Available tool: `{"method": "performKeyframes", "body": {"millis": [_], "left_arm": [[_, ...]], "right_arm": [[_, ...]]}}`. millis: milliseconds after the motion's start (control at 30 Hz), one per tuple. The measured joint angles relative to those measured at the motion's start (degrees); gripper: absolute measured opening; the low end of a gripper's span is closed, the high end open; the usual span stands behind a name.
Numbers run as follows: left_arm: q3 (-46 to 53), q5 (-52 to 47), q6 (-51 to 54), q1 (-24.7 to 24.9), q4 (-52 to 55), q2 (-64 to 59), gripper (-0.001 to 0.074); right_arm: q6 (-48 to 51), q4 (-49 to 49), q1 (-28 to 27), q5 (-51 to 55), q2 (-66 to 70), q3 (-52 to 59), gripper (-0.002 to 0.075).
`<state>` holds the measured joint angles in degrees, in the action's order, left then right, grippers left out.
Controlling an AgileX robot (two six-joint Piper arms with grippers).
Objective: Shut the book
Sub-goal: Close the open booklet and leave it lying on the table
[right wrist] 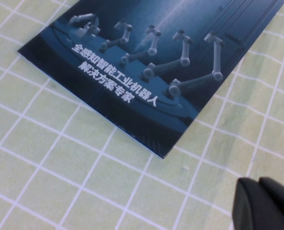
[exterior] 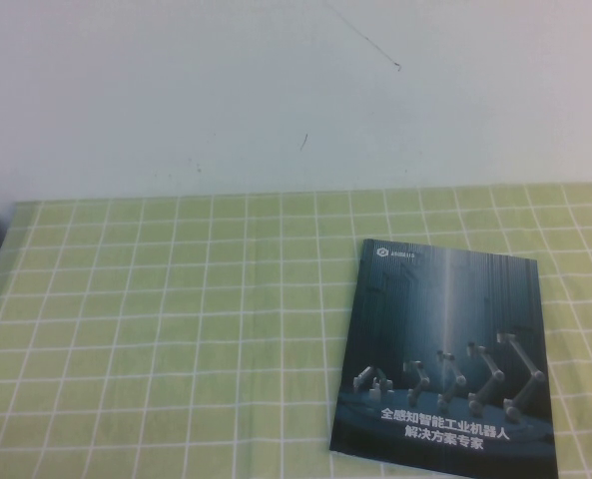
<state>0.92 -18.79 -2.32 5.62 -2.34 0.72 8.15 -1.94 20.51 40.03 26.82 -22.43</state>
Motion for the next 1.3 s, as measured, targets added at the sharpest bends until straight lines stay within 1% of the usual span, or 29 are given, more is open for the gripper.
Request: {"method": "performKeyframes", "body": {"millis": [100,200,300,500,600,667,800,867,1067,1300], "left_arm": [[0.00,0.00,0.00,0.00,0.00,0.00,-0.0004],[0.00,-0.07,0.00,0.00,0.00,0.00,-0.0004],[0.00,-0.07,0.00,0.00,0.00,0.00,-0.0004],[0.00,-0.07,0.00,0.00,0.00,0.00,-0.0004],[0.00,-0.07,0.00,0.00,0.00,0.00,-0.0004],[0.00,-0.07,0.00,0.00,0.00,0.00,-0.0004],[0.00,-0.07,0.00,0.00,0.00,0.11,-0.0004],[0.00,-0.07,0.00,0.00,0.00,0.11,-0.0004],[0.00,-0.07,0.00,0.00,0.00,0.11,-0.0004],[0.00,-0.07,0.00,0.00,0.00,0.11,-0.0004]], "right_arm": [[0.12,-0.04,-0.51,-0.11,-1.35,0.51,-0.0003],[0.33,-0.14,-3.07,-2.70,-3.85,2.13,-0.0003],[0.47,-0.18,-7.54,-9.32,-7.44,4.86,-0.0003],[0.47,-0.08,-17.95,-27.95,-17.64,14.68,-0.0003],[0.47,-0.08,-20.48,-33.24,-22.25,20.51,-0.0003],[0.58,-0.08,-20.80,-33.23,-25.27,23.29,-0.0003],[-0.10,1.94,-20.70,-23.62,-27.40,23.97,-0.0003],[-1.42,2.91,-20.47,-20.96,-27.40,23.85,-0.0003],[-4.46,3.73,-20.14,-19.67,-27.40,23.60,-0.0003],[-5.44,3.99,-20.12,-19.67,-27.40,23.60,-0.0003]]}}
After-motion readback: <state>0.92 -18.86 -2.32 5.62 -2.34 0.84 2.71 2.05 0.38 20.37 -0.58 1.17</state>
